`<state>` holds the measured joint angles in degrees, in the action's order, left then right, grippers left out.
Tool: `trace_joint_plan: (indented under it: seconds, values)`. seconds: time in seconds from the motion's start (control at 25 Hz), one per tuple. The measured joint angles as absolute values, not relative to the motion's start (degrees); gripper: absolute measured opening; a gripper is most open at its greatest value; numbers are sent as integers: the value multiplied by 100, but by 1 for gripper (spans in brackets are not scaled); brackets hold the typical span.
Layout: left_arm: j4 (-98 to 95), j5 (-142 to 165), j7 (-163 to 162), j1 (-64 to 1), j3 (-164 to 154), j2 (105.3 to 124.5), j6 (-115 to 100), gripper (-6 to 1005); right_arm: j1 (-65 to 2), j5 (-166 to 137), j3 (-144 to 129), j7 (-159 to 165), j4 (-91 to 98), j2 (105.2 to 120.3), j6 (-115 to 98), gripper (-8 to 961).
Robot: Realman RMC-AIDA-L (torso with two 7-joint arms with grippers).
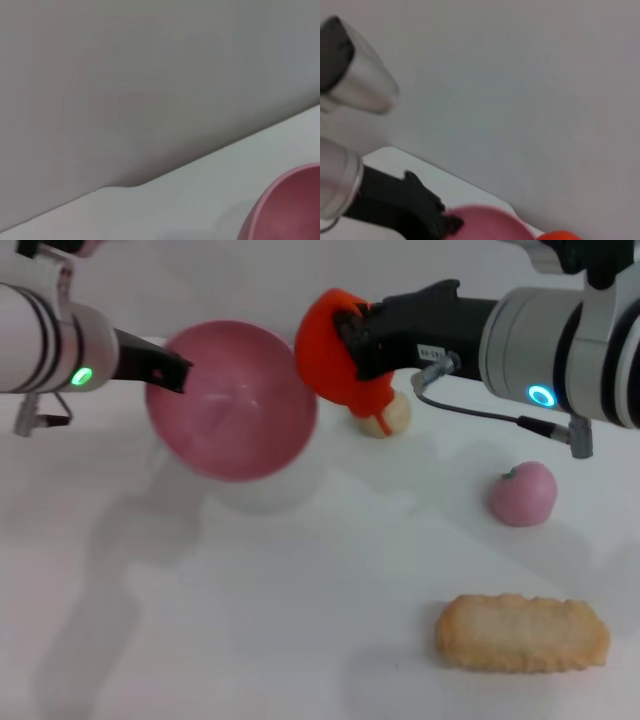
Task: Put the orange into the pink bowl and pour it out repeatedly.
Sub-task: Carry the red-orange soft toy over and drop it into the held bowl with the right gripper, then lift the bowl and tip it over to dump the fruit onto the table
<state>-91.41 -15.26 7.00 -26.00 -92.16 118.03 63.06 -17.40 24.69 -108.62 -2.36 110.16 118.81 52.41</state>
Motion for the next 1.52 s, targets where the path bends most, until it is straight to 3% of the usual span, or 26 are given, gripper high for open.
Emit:
trace_joint_plan:
  seconds: [0.88, 1.12, 1.32, 1.52]
  values:
    - [-9268, -2059, 719, -2799, -9618, 11812, 6212, 47, -1858, 2667, -11020, -246, 10397, 11890, 4673, 39]
    - [-9319, -2033, 802, -2786, -9647, 11801, 6154, 47, -1780, 2661, -10953, -217, 10507, 11898, 4699, 218]
    - [-9542, -1993, 1064, -2614, -9685, 11799, 5973, 47, -1359, 2637, -10145, -164, 10677, 11908, 4996, 453]
    - [-9903, -1979, 1566, -2227, -9750, 11798, 5487, 46, -888, 2681, -9481, -165, 10531, 11923, 5171, 467]
